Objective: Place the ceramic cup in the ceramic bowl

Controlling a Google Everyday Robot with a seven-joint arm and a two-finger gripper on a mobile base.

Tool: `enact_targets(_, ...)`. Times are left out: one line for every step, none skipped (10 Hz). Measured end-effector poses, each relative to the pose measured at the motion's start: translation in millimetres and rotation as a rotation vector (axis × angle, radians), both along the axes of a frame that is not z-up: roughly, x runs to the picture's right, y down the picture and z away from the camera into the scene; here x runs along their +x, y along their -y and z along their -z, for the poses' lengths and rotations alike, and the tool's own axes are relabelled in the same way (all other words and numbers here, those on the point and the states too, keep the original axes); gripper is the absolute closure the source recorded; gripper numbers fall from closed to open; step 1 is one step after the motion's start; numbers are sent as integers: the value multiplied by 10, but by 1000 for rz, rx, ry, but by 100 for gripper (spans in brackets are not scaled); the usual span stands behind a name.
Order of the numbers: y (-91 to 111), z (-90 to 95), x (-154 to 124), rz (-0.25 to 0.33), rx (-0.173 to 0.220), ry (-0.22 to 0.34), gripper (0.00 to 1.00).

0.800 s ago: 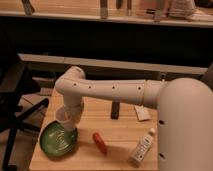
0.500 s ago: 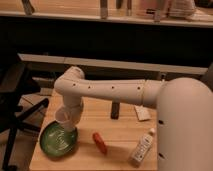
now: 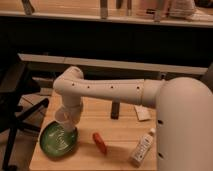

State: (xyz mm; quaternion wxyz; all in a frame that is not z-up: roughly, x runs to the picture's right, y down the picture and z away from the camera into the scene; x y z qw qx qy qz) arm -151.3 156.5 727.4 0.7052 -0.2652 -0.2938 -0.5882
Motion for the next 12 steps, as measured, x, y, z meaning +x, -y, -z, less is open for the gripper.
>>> enact_targets(-5, 5, -13, 3, -1, 1, 94)
enact_targets(-11, 14, -31, 8, -2, 3, 94)
enact_targets(-7, 21, -33, 9, -1, 3, 94)
enact_targets(-10, 25, -33, 10, -2, 3, 94)
enact_targets(-10, 26, -33, 11, -2, 3, 94)
enact_targets(-12, 28, -34, 12, -3, 3, 93)
enact_targets(-13, 30, -39, 13, -3, 3, 89)
enact_targets(-16, 33, -42, 14, -4, 4, 88)
enact_targets(-20, 36, -48, 16, -4, 4, 88)
enact_targets(-24, 39, -52, 16, -5, 4, 88)
enact_targets(-23, 47, -60, 16, -5, 4, 88)
enact_targets(-26, 49, -66, 18, -5, 4, 88)
